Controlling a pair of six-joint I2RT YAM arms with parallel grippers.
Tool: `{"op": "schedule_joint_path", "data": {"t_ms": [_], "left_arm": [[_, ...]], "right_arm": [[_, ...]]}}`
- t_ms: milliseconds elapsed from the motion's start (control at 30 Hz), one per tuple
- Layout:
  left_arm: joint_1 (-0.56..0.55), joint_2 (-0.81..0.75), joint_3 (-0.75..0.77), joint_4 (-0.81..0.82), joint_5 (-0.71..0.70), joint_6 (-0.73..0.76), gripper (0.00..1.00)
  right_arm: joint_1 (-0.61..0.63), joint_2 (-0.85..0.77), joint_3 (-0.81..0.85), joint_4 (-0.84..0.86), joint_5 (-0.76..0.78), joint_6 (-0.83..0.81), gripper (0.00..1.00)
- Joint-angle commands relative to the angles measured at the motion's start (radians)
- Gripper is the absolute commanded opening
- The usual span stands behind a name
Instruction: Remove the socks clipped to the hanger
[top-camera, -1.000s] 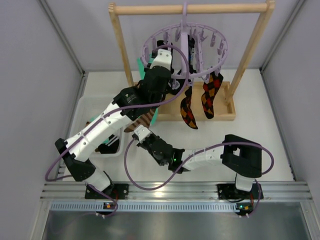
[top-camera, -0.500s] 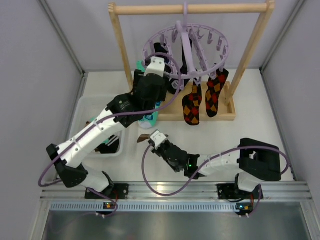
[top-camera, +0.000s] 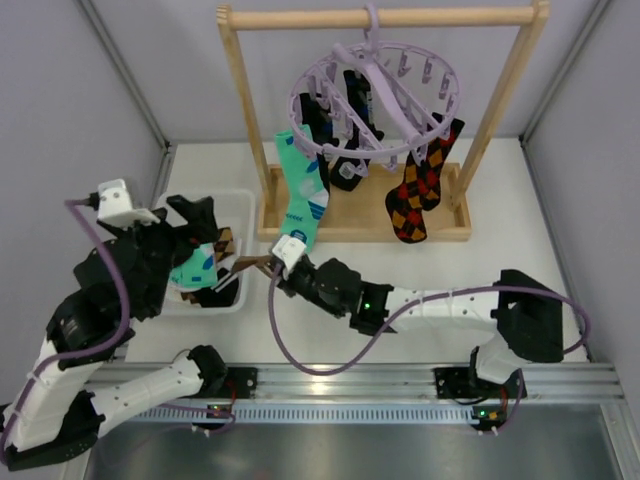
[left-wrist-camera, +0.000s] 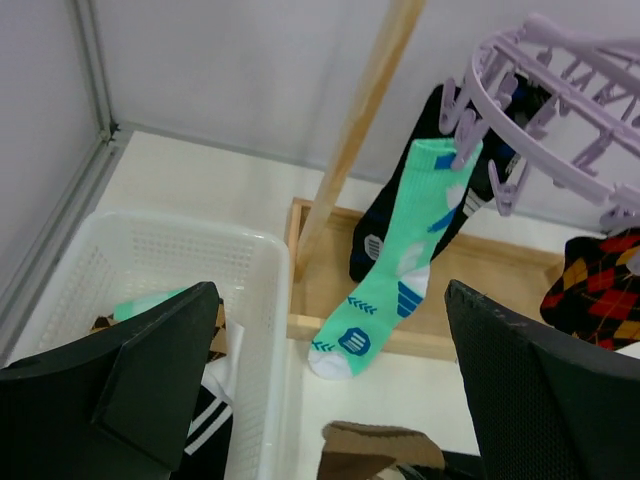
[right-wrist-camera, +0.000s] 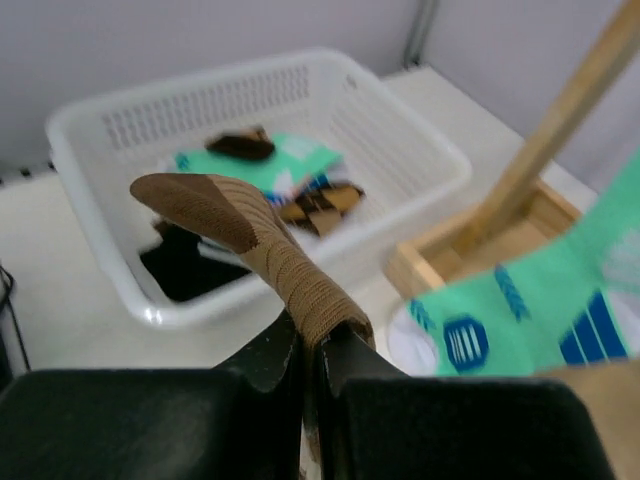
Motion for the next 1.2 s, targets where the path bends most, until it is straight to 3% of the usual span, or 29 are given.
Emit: {"op": "schedule_joint_path", "data": {"t_ms": [0, 100, 233, 300, 333, 400, 467, 533, 633, 800, 967, 1167], "left_arm": [[0.002, -0.024, -0.018, 0.001, -0.070, 0.008, 0.98], [0.002, -0.041, -0.015, 0.001, -0.111, 0.021, 0.98], [0.002, -0.069, -0.021, 0.004, -0.158, 0.019, 0.98], [0.002, -0.073, -0.025, 0.003, -0.177, 0.027, 0.98], [0.002, -0.076, -0.025, 0.003, -0.180, 0.033, 0.98], [0.002, -0.089, -0.033, 0.004, -0.174, 0.038, 0.99], [0.002, -0.099, -0.039, 0.003, -0.175, 0.036, 0.99], [0.002, -0.115, -0.044, 0.004, -0.177, 0.030, 0.98], [0.002, -0.121, -0.045, 0.004, -0.166, 0.025, 0.98], [0.002, -0.104, -0.080, 0.004, -0.067, 0.030, 0.98], [0.002, -0.093, -0.129, 0.006, 0.105, 0.053, 0.98], [0.002, -0.115, -0.255, 0.007, 0.102, 0.022, 0.98]], "right_arm": [[-0.035, 0.095, 0.238, -0.075, -0.179, -0.022, 0.00], [-0.067, 0.238, 0.463, -0.162, -0.264, -0.016, 0.00], [-0.091, 0.465, 0.778, -0.294, -0.267, -0.034, 0.00], [-0.099, 0.568, 0.928, -0.371, -0.247, -0.035, 0.15], [-0.099, 0.588, 0.958, -0.383, -0.241, -0.031, 0.49], [-0.107, 0.591, 0.969, -0.377, -0.238, -0.008, 0.60], [-0.117, 0.553, 0.912, -0.333, -0.241, 0.014, 0.71], [-0.130, 0.519, 0.853, -0.314, -0.252, 0.040, 0.74], [-0.151, 0.438, 0.780, -0.296, -0.256, 0.057, 0.75], [-0.216, 0.183, 0.468, -0.259, -0.299, 0.162, 0.79], [-0.288, -0.106, 0.169, -0.386, -0.296, 0.193, 0.84], [-0.367, -0.506, -0.127, -0.575, -0.270, 0.210, 0.87]]}}
